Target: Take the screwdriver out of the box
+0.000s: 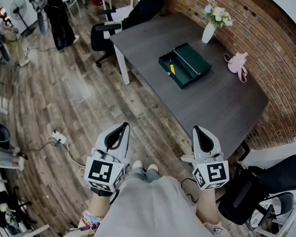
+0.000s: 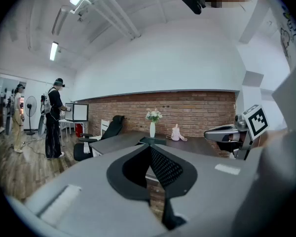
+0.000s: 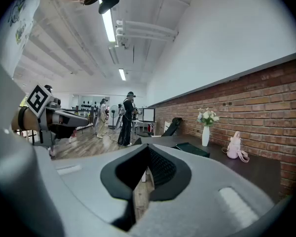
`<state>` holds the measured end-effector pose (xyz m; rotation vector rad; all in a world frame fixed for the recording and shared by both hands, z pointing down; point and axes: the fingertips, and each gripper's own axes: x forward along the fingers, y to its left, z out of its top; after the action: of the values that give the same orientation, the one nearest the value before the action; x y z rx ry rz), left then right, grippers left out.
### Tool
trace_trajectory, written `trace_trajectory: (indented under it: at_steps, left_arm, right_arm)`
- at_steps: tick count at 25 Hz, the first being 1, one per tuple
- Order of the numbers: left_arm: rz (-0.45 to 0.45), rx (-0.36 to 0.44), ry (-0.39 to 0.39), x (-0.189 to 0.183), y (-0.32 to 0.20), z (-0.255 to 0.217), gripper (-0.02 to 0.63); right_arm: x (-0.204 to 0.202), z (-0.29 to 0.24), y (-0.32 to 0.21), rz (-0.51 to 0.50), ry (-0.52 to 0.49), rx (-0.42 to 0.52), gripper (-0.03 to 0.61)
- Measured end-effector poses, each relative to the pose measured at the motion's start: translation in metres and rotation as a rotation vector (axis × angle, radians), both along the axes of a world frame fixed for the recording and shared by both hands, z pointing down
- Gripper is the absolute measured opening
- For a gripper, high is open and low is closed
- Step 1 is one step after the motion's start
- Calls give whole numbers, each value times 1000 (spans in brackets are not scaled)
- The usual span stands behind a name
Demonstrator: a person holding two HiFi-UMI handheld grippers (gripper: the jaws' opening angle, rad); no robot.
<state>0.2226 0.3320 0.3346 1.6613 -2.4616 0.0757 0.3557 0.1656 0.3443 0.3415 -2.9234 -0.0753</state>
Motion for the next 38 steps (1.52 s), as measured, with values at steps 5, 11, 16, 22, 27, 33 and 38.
trace_trajectory:
  at_steps: [5,11,16,22,27,33,38]
  left_arm:
    - [-11,5,-9,13,-5,2,14]
    - [-5,12,6,20,-4,3,11]
    - [-7,17,8,20,-10,7,44]
    - [-18,11,40,9,-12,7,75]
    - [-13,7,48,-20,-23,15,78]
    - [-3,11,40,-90,-45,16,80]
    - [25,27,25,-159,-67,5,87]
  right_arm:
    - [10,-2,-2,-11,-15,9,0]
    - [10,-1,1,-30,-32,3,2]
    - [11,0,-4,-51,-39,-9,35]
    - [-7,8,-3,-86,-17,-30,57]
    - [-43,16,-6,-120,13,-40,69]
    - [-110,23,-26,-110,39,-34,86]
    - [-166,11,-51,-51,26,-44,105]
